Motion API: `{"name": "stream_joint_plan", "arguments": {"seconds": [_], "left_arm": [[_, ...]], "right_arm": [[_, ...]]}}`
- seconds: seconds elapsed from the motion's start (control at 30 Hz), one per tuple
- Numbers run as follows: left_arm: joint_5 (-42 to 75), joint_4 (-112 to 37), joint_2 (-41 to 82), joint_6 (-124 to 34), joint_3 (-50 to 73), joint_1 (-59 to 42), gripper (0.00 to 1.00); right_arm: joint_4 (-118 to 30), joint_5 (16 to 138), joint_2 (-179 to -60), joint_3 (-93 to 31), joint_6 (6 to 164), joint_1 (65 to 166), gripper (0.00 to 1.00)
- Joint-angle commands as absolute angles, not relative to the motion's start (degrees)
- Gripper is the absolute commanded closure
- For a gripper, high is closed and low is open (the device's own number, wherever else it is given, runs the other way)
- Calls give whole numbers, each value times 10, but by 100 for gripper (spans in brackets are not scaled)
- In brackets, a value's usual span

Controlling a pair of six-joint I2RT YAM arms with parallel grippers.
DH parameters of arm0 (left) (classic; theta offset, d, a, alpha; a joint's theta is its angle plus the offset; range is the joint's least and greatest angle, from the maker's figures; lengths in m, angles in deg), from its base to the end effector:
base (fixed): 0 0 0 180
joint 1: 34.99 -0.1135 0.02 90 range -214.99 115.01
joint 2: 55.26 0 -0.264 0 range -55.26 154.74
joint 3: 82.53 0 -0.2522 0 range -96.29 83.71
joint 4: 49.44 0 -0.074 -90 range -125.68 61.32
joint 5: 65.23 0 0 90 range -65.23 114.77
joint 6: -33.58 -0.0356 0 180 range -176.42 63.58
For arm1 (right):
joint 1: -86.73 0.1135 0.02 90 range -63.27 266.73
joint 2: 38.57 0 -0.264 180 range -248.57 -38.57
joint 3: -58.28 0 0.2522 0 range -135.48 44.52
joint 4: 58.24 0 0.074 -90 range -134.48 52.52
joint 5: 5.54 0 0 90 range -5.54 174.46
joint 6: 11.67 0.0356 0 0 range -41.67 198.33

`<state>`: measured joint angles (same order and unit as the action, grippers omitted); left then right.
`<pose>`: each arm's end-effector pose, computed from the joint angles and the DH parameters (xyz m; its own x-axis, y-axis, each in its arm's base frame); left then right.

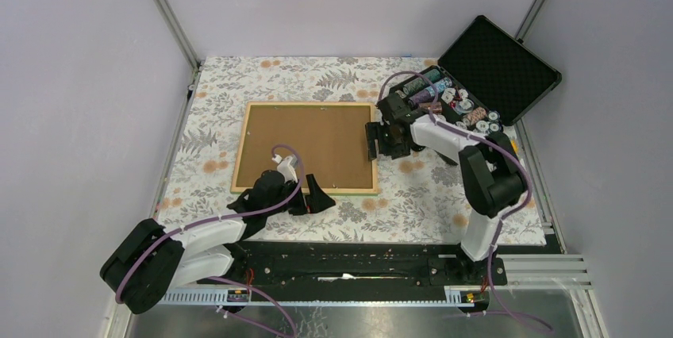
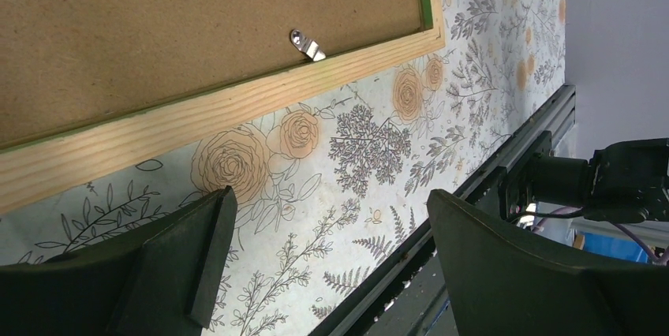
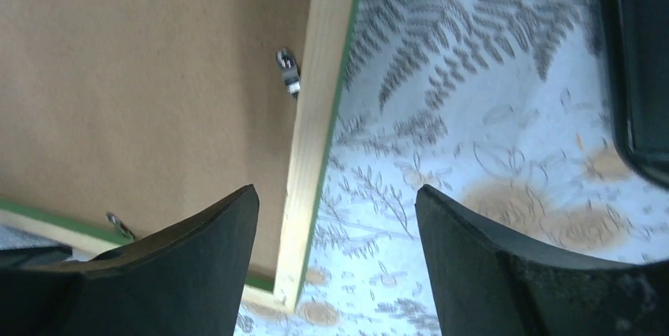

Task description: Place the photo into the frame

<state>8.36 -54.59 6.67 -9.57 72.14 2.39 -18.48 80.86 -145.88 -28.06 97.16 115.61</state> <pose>0.1453 -0.1236 0.1397 -0.8481 -0.2327 -0.4759 0.2268 0.6523 -0.7232 0.3383 0.1892 0.1797 -0.8872 -0.1215 -0.4451 -0.2351 0.9491 0.2096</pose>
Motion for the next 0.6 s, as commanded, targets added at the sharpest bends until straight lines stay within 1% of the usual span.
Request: {"name": "stream_joint_plan", "arguments": {"seconds": [0.0, 0.13, 0.2, 0.23, 0.27, 0.3, 0.4, 0.47, 0.57], "left_arm": [[93, -540, 57, -93, 712, 20, 1], [92, -507, 50, -91, 697, 20, 1], [96, -486, 35, -86, 692, 20, 1], [99, -474, 23, -80, 690, 20, 1], [102, -459, 14, -75, 687, 20, 1], [106, -437, 4, -69, 682, 20, 1], [125, -385, -24, -46, 662, 19, 1], [148, -341, -38, -38, 637, 19, 1], [191, -263, -47, -42, 591, 19, 1]], "right_arm": [[-214, 817, -1357, -220, 946, 1168, 19], [-259, 792, -1256, -135, 934, 1173, 17], [-279, 791, -1194, -94, 934, 1174, 13], [-285, 790, -1164, -76, 934, 1174, 11], [-292, 791, -1137, -55, 935, 1174, 4], [-300, 789, -1112, -42, 937, 1173, 1], [-333, 773, -1048, 2, 941, 1173, 0], [-371, 734, -1018, 31, 946, 1174, 0], [-406, 672, -1012, 50, 972, 1174, 0]]}}
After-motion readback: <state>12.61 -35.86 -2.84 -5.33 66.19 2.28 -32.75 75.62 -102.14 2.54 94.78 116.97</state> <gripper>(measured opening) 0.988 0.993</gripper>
